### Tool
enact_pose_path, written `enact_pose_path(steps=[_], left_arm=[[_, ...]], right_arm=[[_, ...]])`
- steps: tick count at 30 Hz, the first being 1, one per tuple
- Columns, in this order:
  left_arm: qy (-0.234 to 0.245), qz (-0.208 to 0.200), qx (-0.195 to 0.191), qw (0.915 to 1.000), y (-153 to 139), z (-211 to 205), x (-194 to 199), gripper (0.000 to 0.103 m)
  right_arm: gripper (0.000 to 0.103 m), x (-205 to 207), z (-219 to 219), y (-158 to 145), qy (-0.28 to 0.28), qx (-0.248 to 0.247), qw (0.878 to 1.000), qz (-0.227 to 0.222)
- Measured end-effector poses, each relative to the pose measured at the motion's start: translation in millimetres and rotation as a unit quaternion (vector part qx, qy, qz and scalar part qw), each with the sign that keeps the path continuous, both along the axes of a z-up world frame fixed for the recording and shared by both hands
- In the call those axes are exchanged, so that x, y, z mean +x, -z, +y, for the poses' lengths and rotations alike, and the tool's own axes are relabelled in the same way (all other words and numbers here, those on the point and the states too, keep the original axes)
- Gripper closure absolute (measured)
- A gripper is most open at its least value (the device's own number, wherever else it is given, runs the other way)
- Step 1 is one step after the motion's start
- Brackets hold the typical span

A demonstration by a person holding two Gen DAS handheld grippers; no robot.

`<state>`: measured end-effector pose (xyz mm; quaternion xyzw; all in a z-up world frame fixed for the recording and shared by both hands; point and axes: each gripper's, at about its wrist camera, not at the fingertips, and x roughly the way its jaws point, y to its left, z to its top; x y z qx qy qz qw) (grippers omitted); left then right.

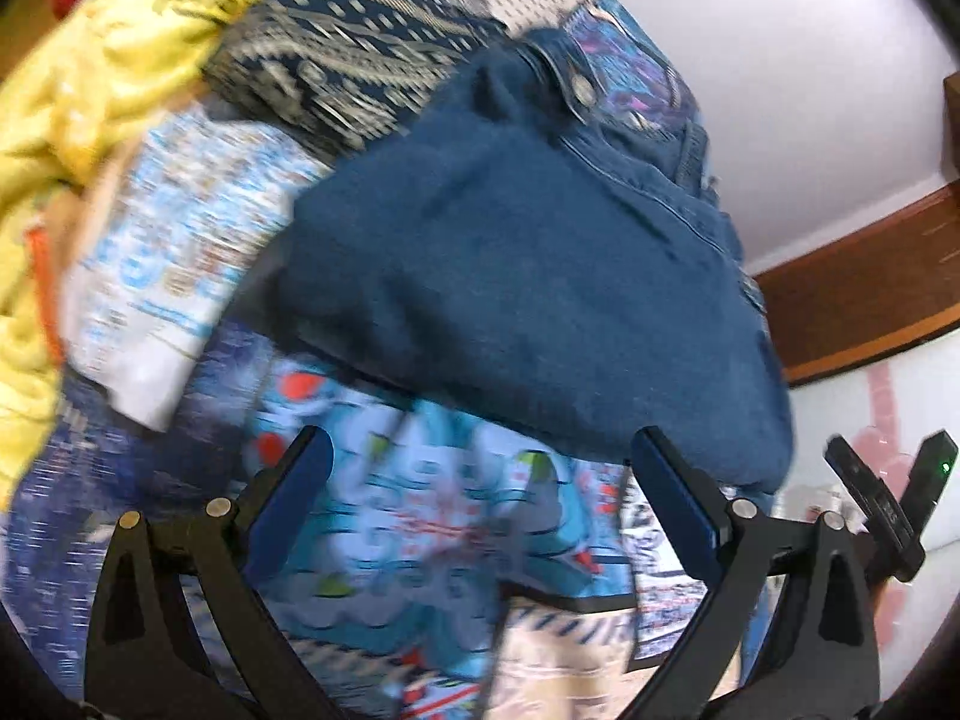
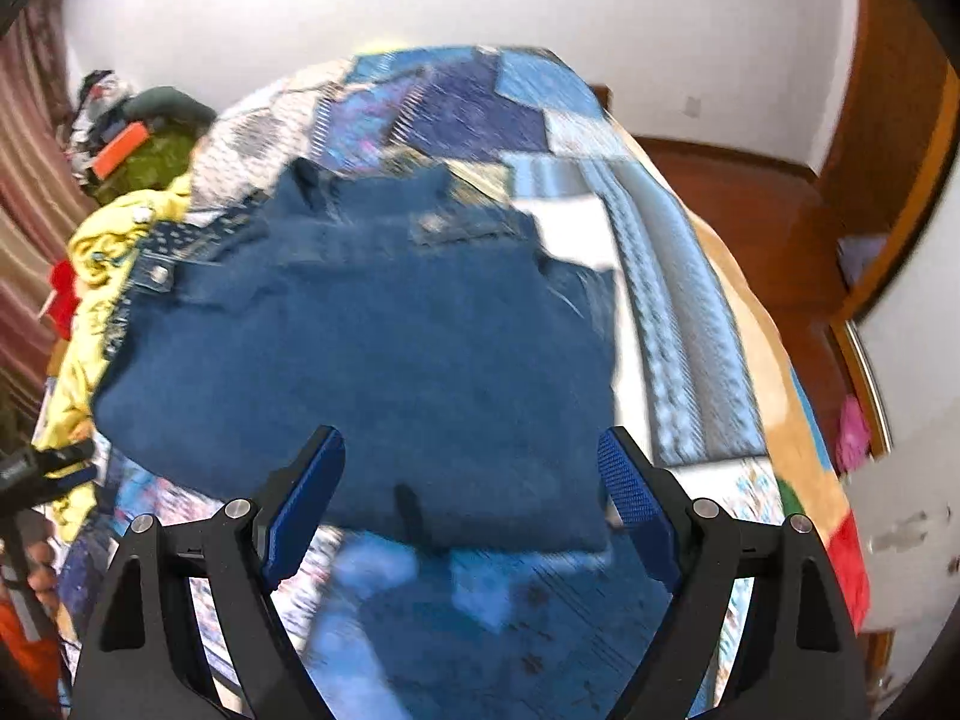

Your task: Fold large clothes

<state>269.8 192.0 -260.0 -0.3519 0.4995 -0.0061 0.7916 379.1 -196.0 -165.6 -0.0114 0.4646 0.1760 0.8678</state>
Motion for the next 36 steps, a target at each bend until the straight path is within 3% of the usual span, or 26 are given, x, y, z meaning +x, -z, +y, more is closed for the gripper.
enact_pose_path(steps=[4,10,17,20,24,25,27,31,36], left_arm=[[-0.003,-0.001,-0.071,0.9975,18,0,14,0.002],[-0.037,-0.012,-0.068,0.997,31,12,39,0.004],[-0.102,-0.035,-0.052,0.9928,40,11,62,0.004],[-0.14,-0.028,-0.04,0.989,40,11,70,0.016],[-0.171,-0.03,-0.036,0.9842,38,15,68,0.039],[-0.183,-0.033,-0.033,0.982,36,17,66,0.051],[-0.185,-0.042,-0.027,0.9814,29,22,60,0.057],[-0.155,-0.07,0.026,0.9851,-1,14,67,0.063],[-0.127,-0.142,0.076,0.9787,-55,0,68,0.066]], right_arm=[[0.019,5,25,3,-0.025,0.008,1.0,0.005],[0.019,4,56,30,-0.062,-0.009,0.998,0.021],[0.017,12,64,57,-0.064,-0.024,0.997,0.042],[0.015,17,63,58,-0.061,-0.017,0.997,0.047],[0.014,14,64,60,-0.061,-0.016,0.997,0.046],[0.014,14,64,60,-0.061,-0.015,0.997,0.046],[0.014,14,63,60,-0.061,-0.012,0.997,0.048],[0.014,12,64,57,-0.063,-0.018,0.997,0.051],[0.014,13,67,45,-0.071,-0.007,0.996,0.061]])
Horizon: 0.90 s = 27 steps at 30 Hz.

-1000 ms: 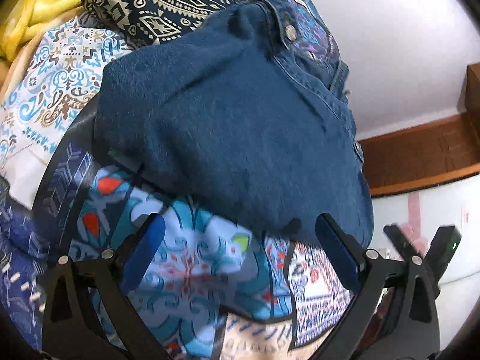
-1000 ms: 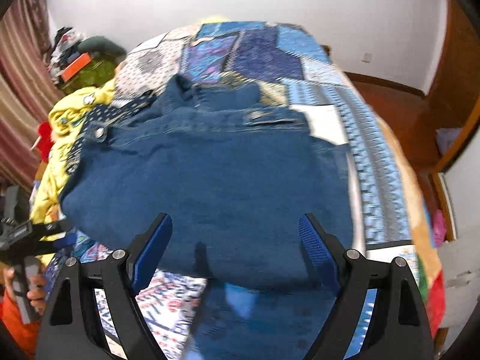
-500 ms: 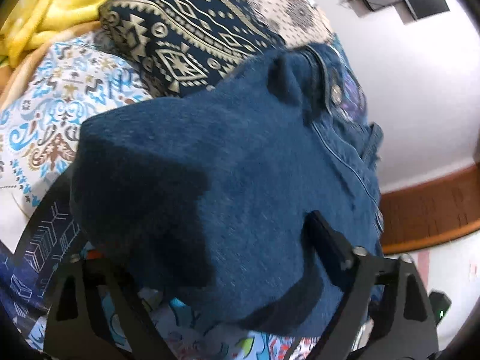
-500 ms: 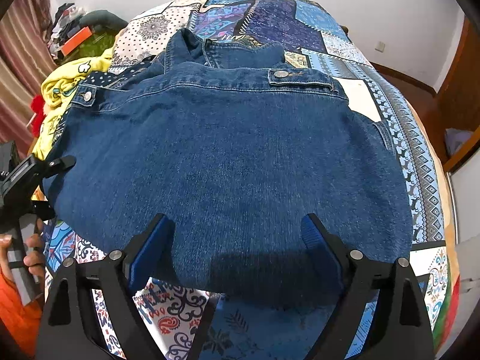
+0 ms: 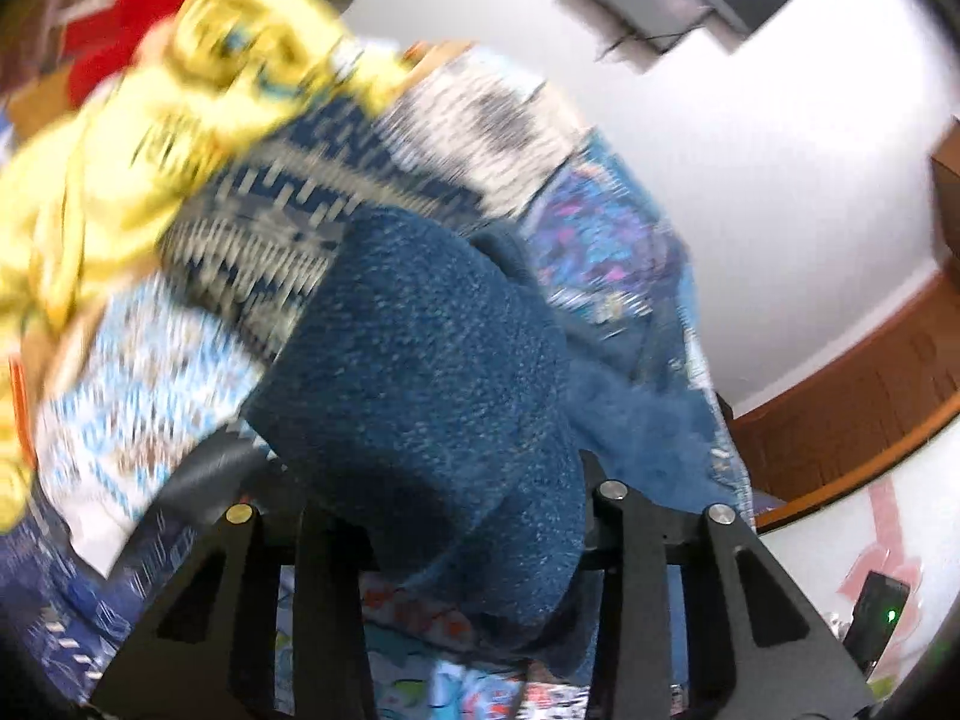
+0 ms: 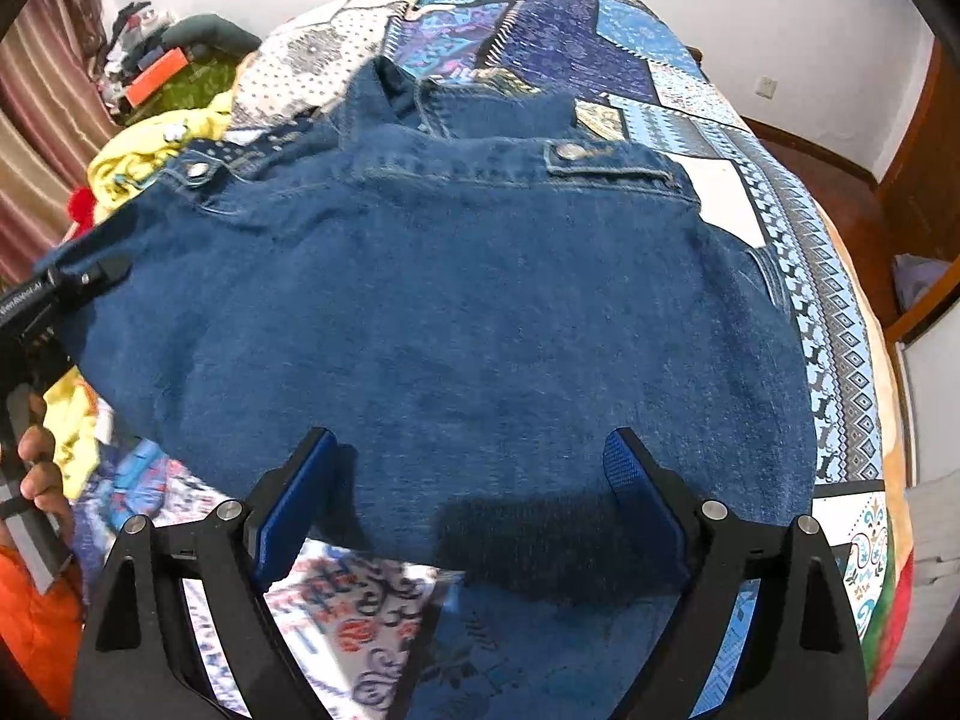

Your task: Fold large clothes

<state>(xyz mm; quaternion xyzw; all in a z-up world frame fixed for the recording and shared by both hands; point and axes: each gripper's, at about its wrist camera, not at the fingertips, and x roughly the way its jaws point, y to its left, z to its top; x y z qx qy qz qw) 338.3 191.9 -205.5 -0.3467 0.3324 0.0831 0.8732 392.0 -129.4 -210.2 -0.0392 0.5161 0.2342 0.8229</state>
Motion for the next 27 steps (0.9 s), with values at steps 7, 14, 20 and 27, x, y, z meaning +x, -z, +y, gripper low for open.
enact_pose_path(steps=[7,14,20,27], left_arm=[[0.021,-0.073,0.042,0.9963,-54,-21,-10,0.068],[-0.024,-0.085,0.048,0.9949,-66,6,-36,0.068],[-0.033,-0.041,0.062,0.9967,-50,23,-46,0.068],[-0.027,-0.016,0.083,0.996,-37,15,-39,0.068]], right_arm=[[0.014,1,25,-35,-0.01,0.054,0.998,-0.021],[0.014,1,73,-34,-0.048,0.078,0.996,-0.003],[0.014,-4,114,-4,-0.091,0.051,0.994,0.029],[0.009,-10,131,24,-0.133,-0.007,0.991,0.026]])
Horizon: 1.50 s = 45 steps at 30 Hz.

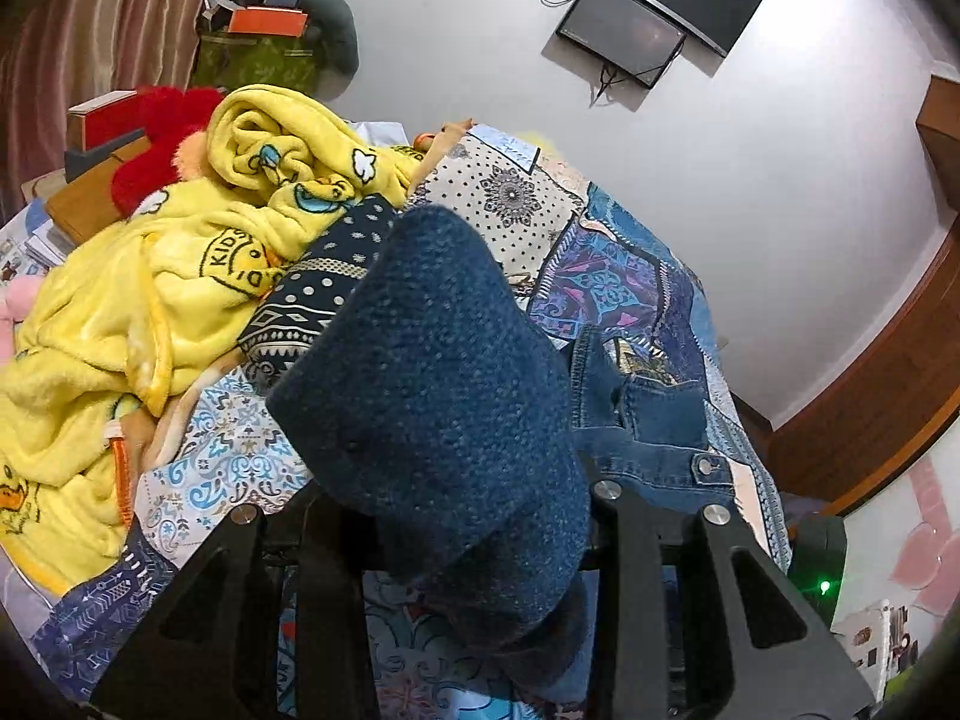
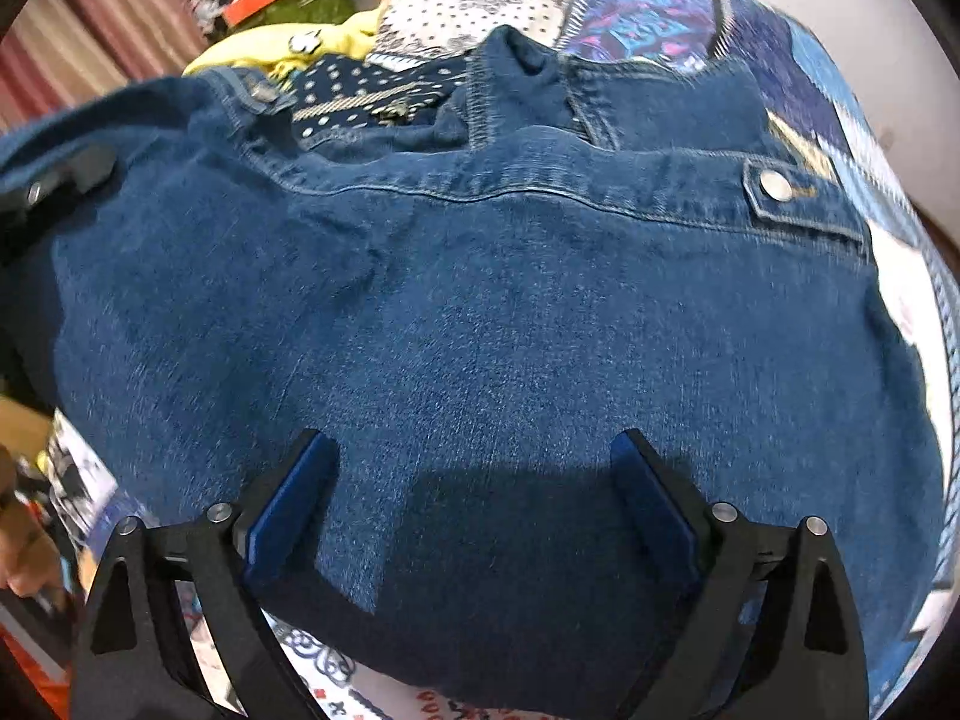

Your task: Fold large clothes

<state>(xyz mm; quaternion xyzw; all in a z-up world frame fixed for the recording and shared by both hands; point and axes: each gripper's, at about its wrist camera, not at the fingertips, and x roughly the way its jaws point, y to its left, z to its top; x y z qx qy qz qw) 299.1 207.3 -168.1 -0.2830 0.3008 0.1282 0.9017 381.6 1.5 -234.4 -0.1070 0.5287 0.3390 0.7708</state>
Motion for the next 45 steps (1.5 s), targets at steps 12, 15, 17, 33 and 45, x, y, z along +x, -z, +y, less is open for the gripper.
enact_pose_path(steps=[12,15,17,33,45], left_arm=[[0.082,-0.076,0.061,0.9919,-68,-80,33,0.07],[0.135,-0.085,0.078,0.9841,-77,-126,56,0.072],[0.164,-0.079,0.087,0.9795,-77,-154,68,0.073],[0.413,0.063,0.18,0.8906,21,-352,82,0.074],[0.464,0.1,0.207,0.8554,27,-339,52,0.034]], right_arm=[[0.009,6,-97,-33,0.083,0.081,0.992,0.04],[0.009,6,-137,-42,0.126,0.08,0.989,0.016],[0.009,5,-168,-49,0.161,0.084,0.983,0.001],[0.009,-15,-319,-51,0.348,0.134,0.928,0.008],[0.009,-27,-325,-63,0.34,0.135,0.931,-0.004]])
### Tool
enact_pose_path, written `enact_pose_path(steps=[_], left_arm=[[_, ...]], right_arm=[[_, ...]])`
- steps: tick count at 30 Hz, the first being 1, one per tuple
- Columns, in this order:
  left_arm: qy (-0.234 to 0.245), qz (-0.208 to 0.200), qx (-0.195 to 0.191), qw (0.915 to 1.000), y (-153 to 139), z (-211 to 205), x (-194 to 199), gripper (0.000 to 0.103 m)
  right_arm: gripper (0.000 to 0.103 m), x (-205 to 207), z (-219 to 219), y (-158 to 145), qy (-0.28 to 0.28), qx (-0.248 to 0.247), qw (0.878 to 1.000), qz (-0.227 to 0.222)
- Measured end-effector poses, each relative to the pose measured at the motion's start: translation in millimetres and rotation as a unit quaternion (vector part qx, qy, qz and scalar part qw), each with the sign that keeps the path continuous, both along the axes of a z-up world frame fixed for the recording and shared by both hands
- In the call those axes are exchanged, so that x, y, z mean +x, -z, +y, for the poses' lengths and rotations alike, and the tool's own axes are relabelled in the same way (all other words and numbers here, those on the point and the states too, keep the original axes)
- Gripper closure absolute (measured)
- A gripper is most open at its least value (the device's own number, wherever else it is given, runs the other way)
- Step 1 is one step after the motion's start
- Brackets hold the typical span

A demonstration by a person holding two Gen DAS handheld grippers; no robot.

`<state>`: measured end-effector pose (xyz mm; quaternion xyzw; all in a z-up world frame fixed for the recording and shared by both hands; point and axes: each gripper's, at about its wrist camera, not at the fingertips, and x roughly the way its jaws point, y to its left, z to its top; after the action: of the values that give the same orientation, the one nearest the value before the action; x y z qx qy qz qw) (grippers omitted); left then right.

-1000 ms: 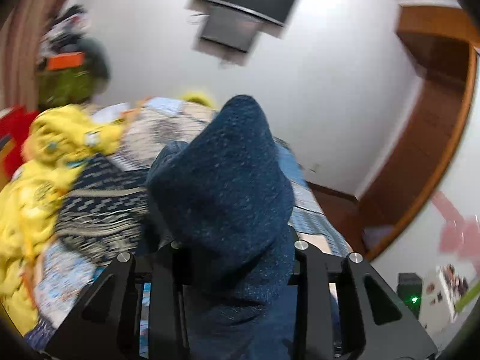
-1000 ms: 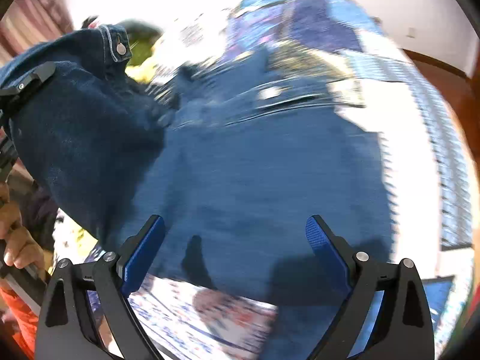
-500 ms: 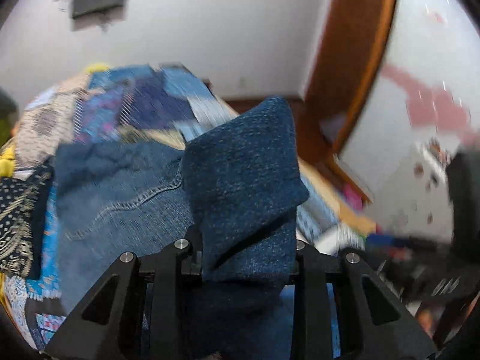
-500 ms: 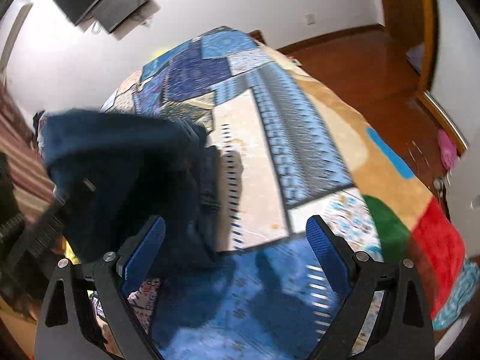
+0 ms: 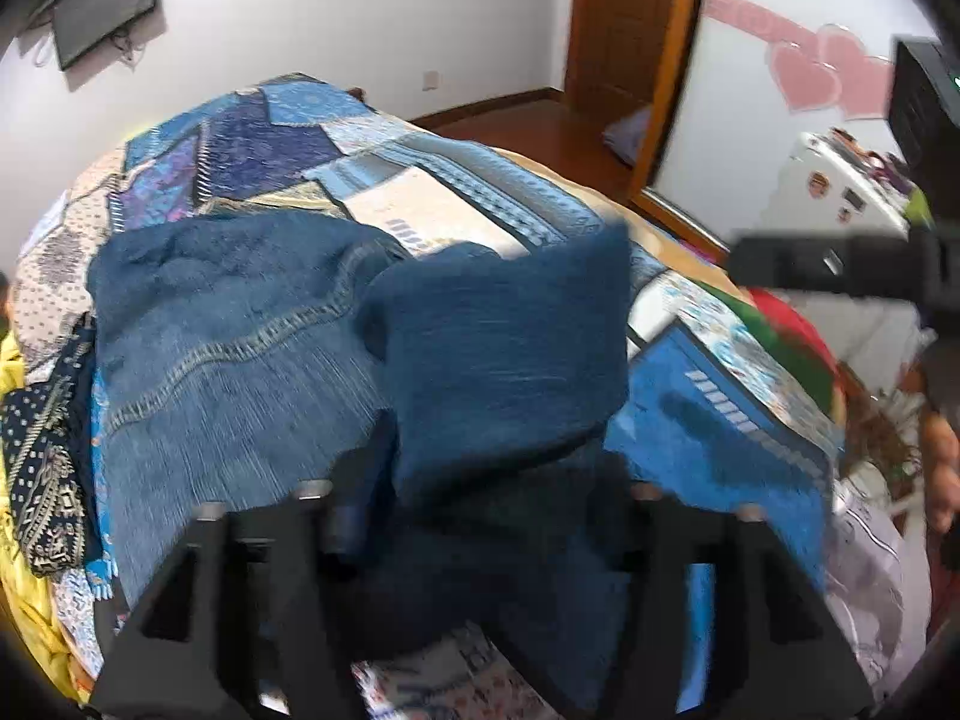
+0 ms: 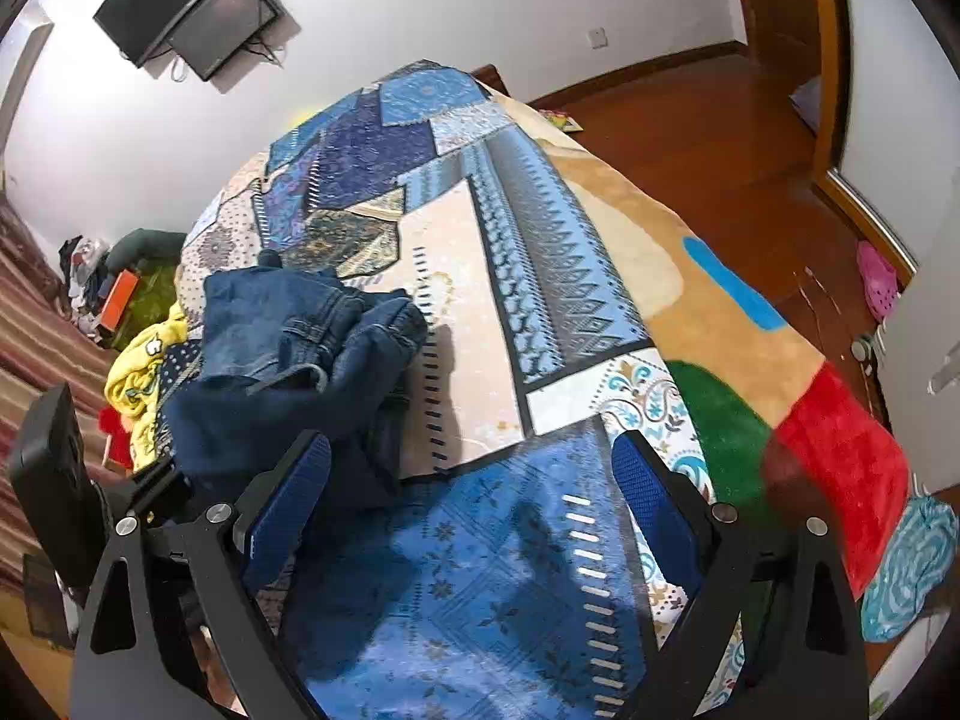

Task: Fold large clothes
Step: 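Lay the fold down on the jacket and open the left tool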

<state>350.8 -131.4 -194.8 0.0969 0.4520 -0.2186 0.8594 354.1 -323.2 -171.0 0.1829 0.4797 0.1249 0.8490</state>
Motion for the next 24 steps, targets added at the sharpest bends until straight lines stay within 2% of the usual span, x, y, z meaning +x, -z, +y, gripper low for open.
enact_pose_path(steps=[1,7,9,13,15,17,21,24], left_arm=[[0.0,0.002,-0.007,1.0,-2,2,-4,0.031],[-0.028,0.003,-0.02,0.9994,-25,18,-22,0.03],[-0.042,-0.011,-0.027,0.9987,-38,33,-27,0.027],[-0.086,-0.065,-0.012,0.9941,-62,67,-34,0.01],[-0.119,-0.09,-0.002,0.9888,-70,88,-37,0.006],[-0.151,-0.097,0.003,0.9837,-71,107,-35,0.005],[-0.197,-0.064,0.0,0.9783,-56,139,-24,0.005],[-0.199,-0.024,0.008,0.9797,-32,148,-19,0.005]], right_arm=[[0.009,-1,2,-2,-0.003,0.0,1.0,-0.005],[0.009,-6,21,-26,-0.025,-0.004,0.999,-0.039],[0.009,-7,30,-33,-0.034,-0.006,0.998,-0.049],[0.009,-8,51,-42,-0.059,-0.018,0.996,-0.069],[0.009,-6,62,-42,-0.069,-0.025,0.995,-0.071],[0.009,-2,76,-39,-0.083,-0.033,0.994,-0.068],[0.009,2,99,-27,-0.111,-0.047,0.991,-0.058],[0.009,7,110,-12,-0.128,-0.048,0.99,-0.037]])
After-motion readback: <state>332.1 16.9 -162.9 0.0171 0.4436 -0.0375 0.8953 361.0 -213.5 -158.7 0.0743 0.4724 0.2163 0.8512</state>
